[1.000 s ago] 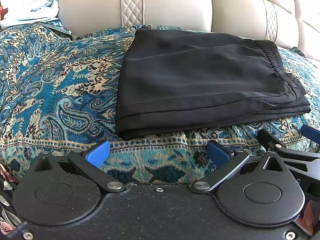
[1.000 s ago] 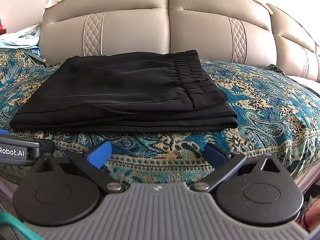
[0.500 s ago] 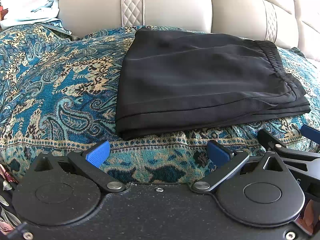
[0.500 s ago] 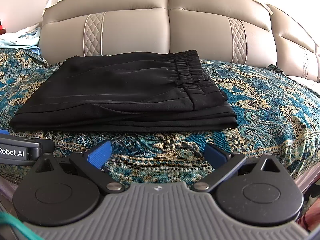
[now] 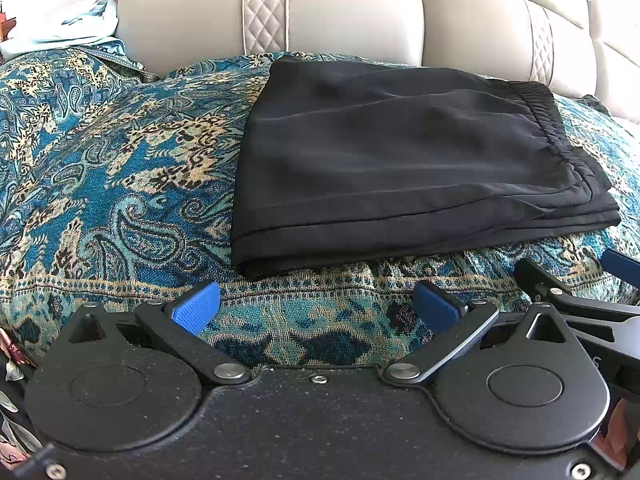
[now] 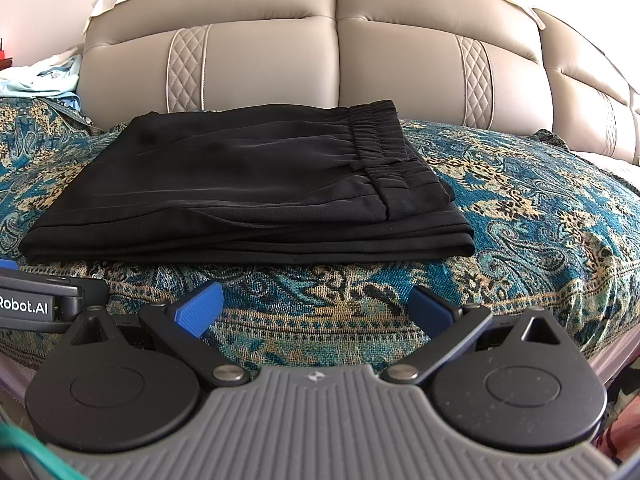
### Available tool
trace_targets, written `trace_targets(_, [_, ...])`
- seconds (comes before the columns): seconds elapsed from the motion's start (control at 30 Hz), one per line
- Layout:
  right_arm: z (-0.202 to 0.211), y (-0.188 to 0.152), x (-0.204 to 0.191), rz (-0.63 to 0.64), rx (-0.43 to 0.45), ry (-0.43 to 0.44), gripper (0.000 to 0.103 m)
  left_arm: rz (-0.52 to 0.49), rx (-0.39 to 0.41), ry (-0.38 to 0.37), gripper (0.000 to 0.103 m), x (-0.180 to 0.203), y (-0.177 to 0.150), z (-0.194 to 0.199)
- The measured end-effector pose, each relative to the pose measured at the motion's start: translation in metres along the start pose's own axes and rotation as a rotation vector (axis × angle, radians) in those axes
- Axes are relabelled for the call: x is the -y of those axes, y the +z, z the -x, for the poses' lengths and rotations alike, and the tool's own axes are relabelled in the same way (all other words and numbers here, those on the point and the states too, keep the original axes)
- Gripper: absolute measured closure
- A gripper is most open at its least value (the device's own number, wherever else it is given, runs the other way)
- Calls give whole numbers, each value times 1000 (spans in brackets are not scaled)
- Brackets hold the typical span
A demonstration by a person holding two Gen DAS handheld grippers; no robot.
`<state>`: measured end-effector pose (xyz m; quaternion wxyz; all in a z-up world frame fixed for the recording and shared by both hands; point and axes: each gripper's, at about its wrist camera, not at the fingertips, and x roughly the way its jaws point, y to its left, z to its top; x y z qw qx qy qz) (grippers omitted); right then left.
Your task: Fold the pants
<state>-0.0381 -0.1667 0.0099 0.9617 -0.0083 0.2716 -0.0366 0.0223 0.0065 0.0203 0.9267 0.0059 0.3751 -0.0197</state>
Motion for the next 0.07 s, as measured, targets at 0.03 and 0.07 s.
trace_targets(0.03, [0,0,0,0,0,0,0,1,0,0,0,0,0,0])
trace_targets(0.07, [0,0,0,0,0,0,0,0,1,0,0,0,0,0])
